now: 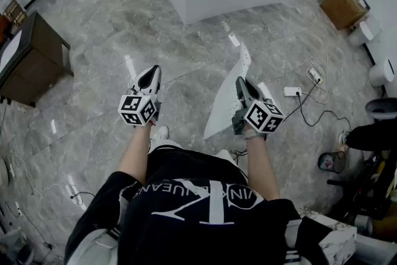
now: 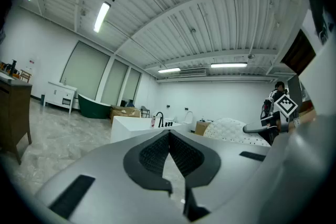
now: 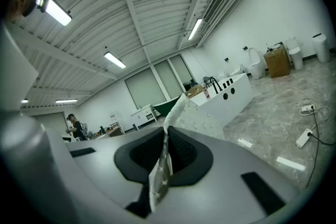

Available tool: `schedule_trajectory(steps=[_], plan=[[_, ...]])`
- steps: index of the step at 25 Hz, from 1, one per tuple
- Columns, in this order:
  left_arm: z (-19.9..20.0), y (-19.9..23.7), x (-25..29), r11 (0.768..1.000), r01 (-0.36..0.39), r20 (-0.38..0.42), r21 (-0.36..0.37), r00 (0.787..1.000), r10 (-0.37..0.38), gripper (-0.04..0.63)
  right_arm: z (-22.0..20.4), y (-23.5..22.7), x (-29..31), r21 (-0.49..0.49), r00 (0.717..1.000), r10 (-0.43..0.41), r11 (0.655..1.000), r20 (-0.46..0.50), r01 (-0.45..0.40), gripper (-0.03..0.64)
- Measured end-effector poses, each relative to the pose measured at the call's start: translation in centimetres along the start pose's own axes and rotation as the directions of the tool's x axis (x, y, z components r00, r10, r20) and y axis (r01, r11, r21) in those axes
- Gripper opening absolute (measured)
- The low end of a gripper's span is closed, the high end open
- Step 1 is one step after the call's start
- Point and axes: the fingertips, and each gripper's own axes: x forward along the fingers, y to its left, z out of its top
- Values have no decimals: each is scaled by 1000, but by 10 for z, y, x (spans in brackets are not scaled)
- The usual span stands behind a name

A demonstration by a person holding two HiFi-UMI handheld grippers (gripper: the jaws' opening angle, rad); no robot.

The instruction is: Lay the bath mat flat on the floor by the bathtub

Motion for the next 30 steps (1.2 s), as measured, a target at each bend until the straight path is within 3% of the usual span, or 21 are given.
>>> schedule_trajectory(steps=[8,16,30], plan=[[4,-19,17,1000,17,-19,18,1000,-17,14,8,-24,-9,-77,998,-58,995,10,58,35],[-14,-31,62,998,58,-59,10,997,-57,14,16,-71,-6,-43,993,-112,993,30,113,35],[-24,-25,275,993,118,-103,-32,987,-121,14,93,-200,67,7,966,-248,969,67,248,35]])
